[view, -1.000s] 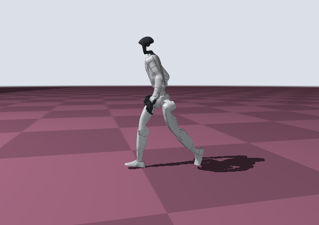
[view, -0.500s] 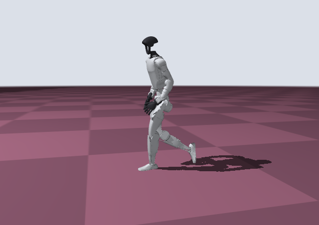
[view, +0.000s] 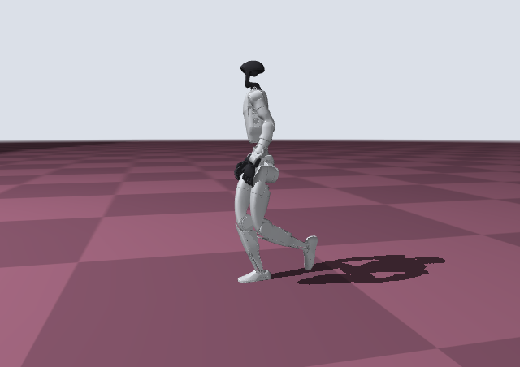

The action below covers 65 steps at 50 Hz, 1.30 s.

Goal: Walk run

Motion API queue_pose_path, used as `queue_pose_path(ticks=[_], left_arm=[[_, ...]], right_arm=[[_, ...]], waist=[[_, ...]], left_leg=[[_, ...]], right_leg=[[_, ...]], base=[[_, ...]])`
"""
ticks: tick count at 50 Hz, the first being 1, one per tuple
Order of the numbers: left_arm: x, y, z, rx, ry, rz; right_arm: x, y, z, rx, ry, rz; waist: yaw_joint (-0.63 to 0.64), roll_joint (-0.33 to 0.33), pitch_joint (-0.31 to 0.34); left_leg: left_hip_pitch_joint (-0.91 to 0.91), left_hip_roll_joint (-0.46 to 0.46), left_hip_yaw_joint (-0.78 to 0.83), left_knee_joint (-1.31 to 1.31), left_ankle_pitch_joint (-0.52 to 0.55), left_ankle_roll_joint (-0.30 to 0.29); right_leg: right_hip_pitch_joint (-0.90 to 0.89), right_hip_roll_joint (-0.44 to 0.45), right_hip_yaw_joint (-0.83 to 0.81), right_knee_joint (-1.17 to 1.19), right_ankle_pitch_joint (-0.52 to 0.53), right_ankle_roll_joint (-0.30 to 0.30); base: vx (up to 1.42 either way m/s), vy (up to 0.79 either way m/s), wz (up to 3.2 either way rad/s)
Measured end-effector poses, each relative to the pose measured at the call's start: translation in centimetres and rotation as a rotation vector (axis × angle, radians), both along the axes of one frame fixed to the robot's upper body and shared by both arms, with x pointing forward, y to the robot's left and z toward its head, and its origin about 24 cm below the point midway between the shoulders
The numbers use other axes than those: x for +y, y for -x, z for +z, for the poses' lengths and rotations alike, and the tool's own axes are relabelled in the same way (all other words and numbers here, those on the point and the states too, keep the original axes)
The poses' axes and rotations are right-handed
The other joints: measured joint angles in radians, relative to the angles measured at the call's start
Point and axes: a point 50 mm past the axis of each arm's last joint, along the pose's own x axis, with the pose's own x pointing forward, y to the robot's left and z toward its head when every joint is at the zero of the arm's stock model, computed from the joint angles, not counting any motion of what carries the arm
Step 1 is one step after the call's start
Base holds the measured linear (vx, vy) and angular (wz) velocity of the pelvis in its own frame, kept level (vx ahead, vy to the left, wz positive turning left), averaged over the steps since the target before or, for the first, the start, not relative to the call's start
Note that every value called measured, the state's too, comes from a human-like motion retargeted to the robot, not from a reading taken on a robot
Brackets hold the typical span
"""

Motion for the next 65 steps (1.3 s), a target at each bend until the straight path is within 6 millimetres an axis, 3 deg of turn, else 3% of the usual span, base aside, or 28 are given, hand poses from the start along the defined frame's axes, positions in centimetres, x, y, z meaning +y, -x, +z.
queue_pose_path(ticks=[2,5,7,9,12,14,15,17,21,23,25,28,30,32,33,35,37,40,42,45,48,50,53,55,57,58,61,65], left_arm=[[0.4,-1.1,0.7,-0.096,-0.027,0.025],[1.0,-2.5,2.3,-0.31,-0.107,0.068],[1.1,-3.7,3.1,-0.415,-0.107,0.124],[0.9,-5.0,3.8,-0.471,-0.063,0.131],[2.1,-7.6,4.9,-0.517,-0.061,0.088],[2.7,-8.5,5.1,-0.51,-0.101,0.035],[2.9,-8.8,5.1,-0.499,-0.122,-0.001],[2.8,-6.5,3.4,-0.383,-0.188,-0.035],[2.7,-4.2,1.4,-0.204,-0.212,0.009],[1.8,-2.3,0.8,-0.158,-0.181,0.033],[1.7,-1.3,0.5,-0.146,-0.169,0.041],[1.5,-0.5,0.4,-0.137,-0.14,0.046],[1.6,-0.9,0.5,-0.141,-0.1,0.074],[1.4,-1.3,0.6,-0.142,-0.06,0.089],[1.3,-1.7,0.6,-0.14,-0.037,0.095],[1.6,-2.2,0.7,-0.127,-0.014,0.094],[1.9,-1.0,0.4,-0.066,-0.021,0.072],[0.6,0.1,-0.4,0.024,-0.034,-0.076],[0.0,-0.8,0.0,-0.026,-0.01,-0.088],[0.5,-2.7,1.3,-0.205,-0.047,-0.033],[0.7,-4.8,2.5,-0.324,-0.027,0.019],[1.1,-6.0,3.1,-0.369,-0.011,0.053],[1.5,-7.1,3.3,-0.365,-0.026,0.034],[1.2,-8.1,3.5,-0.355,-0.038,-0.043],[2.0,-8.9,3.4,-0.335,-0.094,-0.075],[1.2,-7.5,2.6,-0.284,-0.109,-0.107],[3.2,-5.7,1.4,-0.191,-0.152,-0.022],[1.6,-3.1,-0.1,-0.066,-0.115,-0.052]], right_arm=[[0.3,1.7,-1.0,0.138,0.011,0.085],[0.0,2.8,-1.7,0.217,0.066,0.128],[-0.4,3.4,-2.2,0.234,0.106,0.105],[-0.1,3.9,-2.5,0.254,0.081,0.052],[0.9,2.4,-2.4,0.219,-0.034,-0.06],[1.4,1.1,-2.1,0.177,-0.075,-0.087],[1.5,0.6,-1.9,0.164,-0.081,-0.081],[2.1,2.7,-2.5,0.243,-0.044,-0.009],[1.2,2.7,-2.0,0.239,0.012,0.096],[0.7,2.8,-1.4,0.157,0.044,0.042],[0.3,2.0,-0.6,0.04,0.045,-0.055],[-0.5,0.4,1.0,-0.133,-0.005,-0.196],[-1.1,-0.7,1.9,-0.231,-0.016,-0.257],[-1.1,-1.5,2.1,-0.265,0.003,-0.254],[-1.0,-1.9,2.1,-0.271,0.018,-0.233],[-0.1,-2.6,2.0,-0.252,0.028,-0.156],[1.4,-1.4,1.1,-0.135,0.01,-0.047],[0.4,0.7,-0.9,0.114,0.009,-0.094],[0.5,1.2,-1.5,0.194,0.005,-0.064],[-0.1,2.4,-2.0,0.27,0.055,0.023],[-0.4,3.1,-2.5,0.295,0.088,0.097],[-0.3,3.6,-2.9,0.314,0.102,0.1],[-0.2,3.2,-2.6,0.274,0.038,0.007],[-0.3,2.0,-2.1,0.221,-0.012,-0.056],[0.7,1.1,-2.0,0.2,-0.038,-0.045],[1.4,2.6,-2.5,0.255,-0.034,-0.023],[1.4,3.6,-3.0,0.367,0.031,0.131],[0.1,3.6,-2.3,0.258,0.125,0.122]], waist=[[0.07,-0.045,-0.037],[0.186,-0.115,-0.06],[0.294,-0.161,-0.042],[0.344,-0.207,0.021],[0.306,-0.212,0.135],[0.283,-0.18,0.167],[0.248,-0.154,0.155],[0.188,-0.153,0.132],[0.098,-0.096,0.025],[0.085,-0.072,-0.027],[0.004,-0.018,-0.037],[-0.135,0.038,-0.001],[-0.186,0.047,0.038],[-0.198,0.039,0.055],[-0.213,0.022,0.066],[-0.243,-0.054,0.074],[-0.168,-0.065,0.019],[-0.034,-0.023,-0.018],[0.067,-0.099,-0.061],[0.142,-0.153,-0.042],[0.26,-0.183,0.0],[0.32,-0.2,0.029],[0.362,-0.195,0.085],[0.379,-0.177,0.113],[0.302,-0.197,0.071],[0.311,-0.18,0.052],[0.257,-0.156,-0.021],[0.153,-0.079,-0.029]], left_leg=[[-0.127,0.051,0.084,-0.075,-0.137,0.088],[-0.265,0.031,0.177,-0.381,-0.224,0.197],[-0.277,0.002,0.244,-0.684,-0.264,0.233],[-0.222,-0.06,0.245,-0.957,-0.323,0.231],[-0.126,-0.124,0.099,-1.154,-0.362,0.165],[-0.128,-0.076,0.044,-1.054,-0.311,0.268],[-0.141,-0.072,0.028,-0.951,-0.31,0.372],[-0.153,-0.072,-0.176,-0.707,-0.441,0.321],[0.026,0.004,-0.007,-0.71,-0.586,0.301],[0.173,-0.014,0.049,-0.866,-0.435,0.241],[0.297,0.031,0.096,-0.984,-0.137,0.126],[0.404,0.033,-0.059,-0.973,0.262,-0.067],[0.415,0.052,0.016,-0.782,0.291,-0.133],[0.423,0.07,0.085,-0.626,0.291,-0.133],[0.439,0.051,0.038,-0.585,0.291,-0.133],[0.478,0.016,-0.016,-0.522,0.291,-0.133],[0.419,0.005,0.069,-0.444,0.259,-0.082],[0.126,0.115,0.013,-0.096,-0.031,0.051],[0.021,0.098,0.097,-0.181,-0.153,0.14],[-0.098,0.028,0.091,-0.441,-0.215,0.191],[-0.127,-0.034,0.06,-0.784,-0.254,0.209],[-0.117,-0.074,0.043,-1.046,-0.277,0.239],[-0.075,-0.078,0.098,-1.183,-0.347,0.121],[-0.07,-0.054,0.147,-1.132,-0.207,0.315],[-0.153,-0.039,0.017,-0.873,-0.336,0.391],[-0.181,-0.123,-0.213,-0.772,-0.372,0.391],[-0.168,0.007,0.023,-0.602,-0.539,0.391],[0.021,-0.039,-0.05,-0.779,-0.463,0.343]], right_leg=[[0.128,-0.011,-0.025,-0.083,0.031,-0.016],[0.314,0.003,-0.108,-0.268,0.4,0.012],[0.434,-0.034,-0.152,-0.316,0.701,0.103],[0.503,-0.1,-0.205,-0.153,0.793,0.18],[0.556,-0.052,-0.185,0.126,0.793,0.204],[0.559,0.048,-0.181,0.188,0.793,0.165],[0.544,0.084,-0.231,0.2,0.793,0.153],[0.497,0.051,-0.355,0.374,0.666,0.102],[0.13,-0.005,-0.233,0.559,0.393,0.099],[0.004,0.003,-0.158,0.412,0.34,0.13],[-0.068,-0.047,-0.211,0.19,0.325,0.159],[-0.079,-0.066,-0.201,-0.206,0.288,0.31],[-0.076,-0.101,-0.119,-0.374,0.208,0.388],[-0.085,-0.154,-0.103,-0.429,0.142,0.411],[-0.08,-0.158,-0.075,-0.424,0.139,0.38],[-0.043,-0.175,-0.035,-0.351,0.351,0.261],[-0.094,-0.104,-0.03,-0.126,0.319,-0.018],[-0.032,-0.129,-0.167,0.048,0.119,-0.019],[0.04,-0.083,-0.056,0.031,0.062,-0.019],[0.232,-0.037,-0.147,-0.156,0.223,-0.019],[0.412,-0.009,-0.282,-0.302,0.528,0.036],[0.516,0.025,-0.27,-0.325,0.735,0.144],[0.604,0.029,-0.281,-0.175,0.793,0.287],[0.607,0.089,-0.189,-0.057,0.793,0.338],[0.537,0.105,-0.329,0.043,0.701,0.211],[0.513,0.1,-0.34,0.158,0.613,0.19],[0.285,0.002,-0.211,0.425,0.377,0.116],[0.111,-0.07,-0.156,0.279,0.249,0.125]], base=[[2.01,-0.43,-0.21],[2.28,-0.34,-0.42],[2.19,-0.3,-1.07],[2.21,-0.27,-0.52],[2.02,-0.36,0.8],[2.15,-0.52,0.38],[2.63,-0.54,0.68],[2.8,-0.49,0.51],[2.23,-0.36,-0.87],[1.91,-0.17,-0.42],[1.96,-0.18,0.62],[2.28,-0.26,1.34],[1.76,0.05,0.55],[2.0,-0.23,0.17],[1.96,-0.56,0.51],[2.24,-0.92,0.27],[2.42,-0.99,-0.68],[1.98,-0.59,0.64],[1.85,-0.47,-0.24],[1.32,-0.43,0.05],[1.68,-0.55,-0.56],[1.38,-0.51,-0.41],[1.65,-0.45,-0.13],[1.44,-0.69,0.14],[1.97,-1.08,0.58],[2.19,-0.1,-0.33],[1.52,-0.02,-0.98],[1.16,-0.08,0.86]])
